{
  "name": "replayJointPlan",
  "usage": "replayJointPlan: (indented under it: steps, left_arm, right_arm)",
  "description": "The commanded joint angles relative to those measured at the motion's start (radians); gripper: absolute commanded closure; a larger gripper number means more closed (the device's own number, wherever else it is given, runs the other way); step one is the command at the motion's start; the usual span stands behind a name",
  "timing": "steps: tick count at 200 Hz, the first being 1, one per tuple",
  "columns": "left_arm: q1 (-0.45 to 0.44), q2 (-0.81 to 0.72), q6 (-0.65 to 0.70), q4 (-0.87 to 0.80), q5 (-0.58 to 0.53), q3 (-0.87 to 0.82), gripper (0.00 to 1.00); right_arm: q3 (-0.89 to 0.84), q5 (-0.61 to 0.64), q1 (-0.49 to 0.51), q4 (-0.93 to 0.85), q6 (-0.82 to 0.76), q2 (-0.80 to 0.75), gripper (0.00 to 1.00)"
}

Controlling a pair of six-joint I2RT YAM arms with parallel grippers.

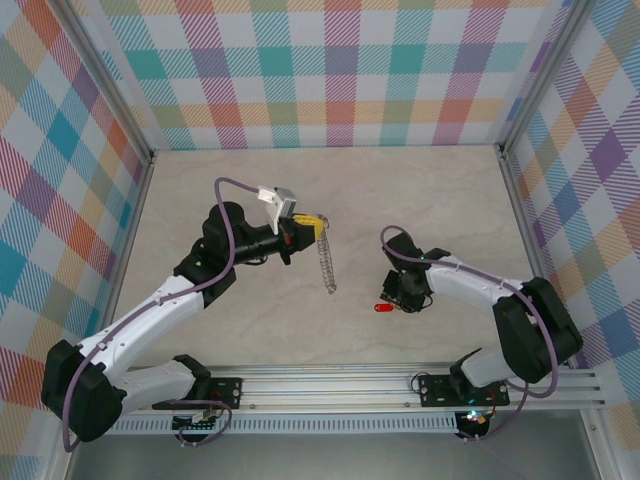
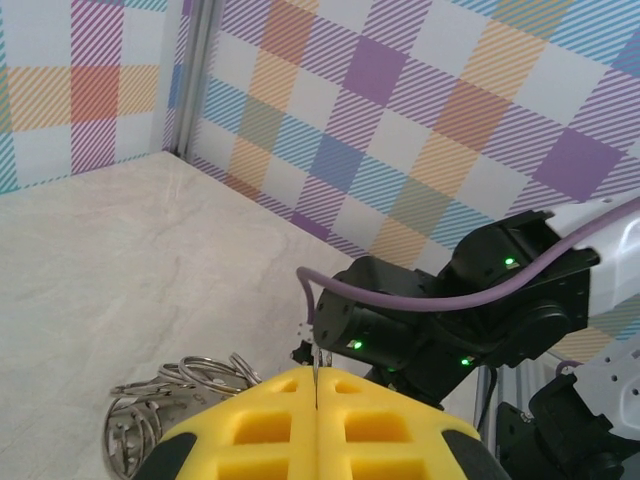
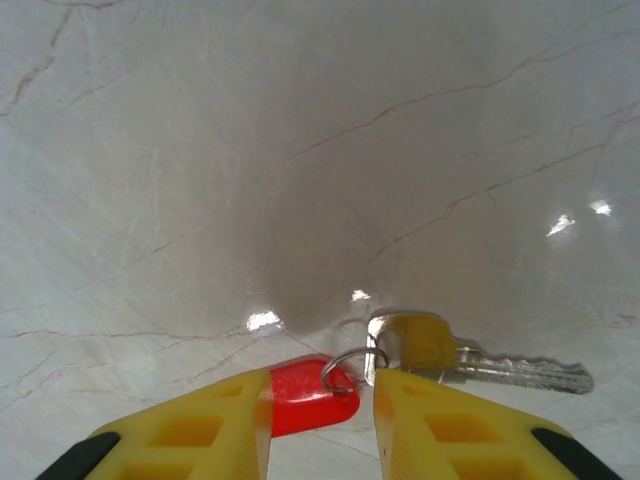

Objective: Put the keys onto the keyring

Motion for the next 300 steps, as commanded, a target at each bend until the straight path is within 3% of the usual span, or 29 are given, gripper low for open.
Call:
replayJointPlan:
  steps: [1,97,157,190,258,300]
  left_arm:
    - [-0.007,-0.033,-0.004,0.07,0.019,-0.012,1.0]
    - [-0.006,-0.035,-0.015,0.089,0.023,-0.022,1.0]
    - [-0.006,-0.031,-0.017,0.088,0.022,-0.023,1.0]
    - [-0.006,-0.027,-0.019,0.083,0.025,-0.018,1.0]
    - [-0.006,-0.018,-0.03,0.079,0.025,-0.007,1.0]
    - [-0.007,-0.008,-0.028,0.054,0.035,0.02,1.0]
  right_arm:
    - [0.025,0.017,0.009,-0.008,0.018,0.02,0.67]
    - [0.013,0.045,0.011,-0.028,0.013,0.058,0.7]
    - [0.015,0.04,0.011,-0.038,-0.004,0.038,0.85]
    - [0.016,0.034,0.011,-0.062,-0.015,-0.017,1.0]
    - [0.043,0.034,0.008,-0.079,-0.084,-0.192,1.0]
    - [0.085,-0.081,-0.024,0.105,-0.222,-0.319,1.0]
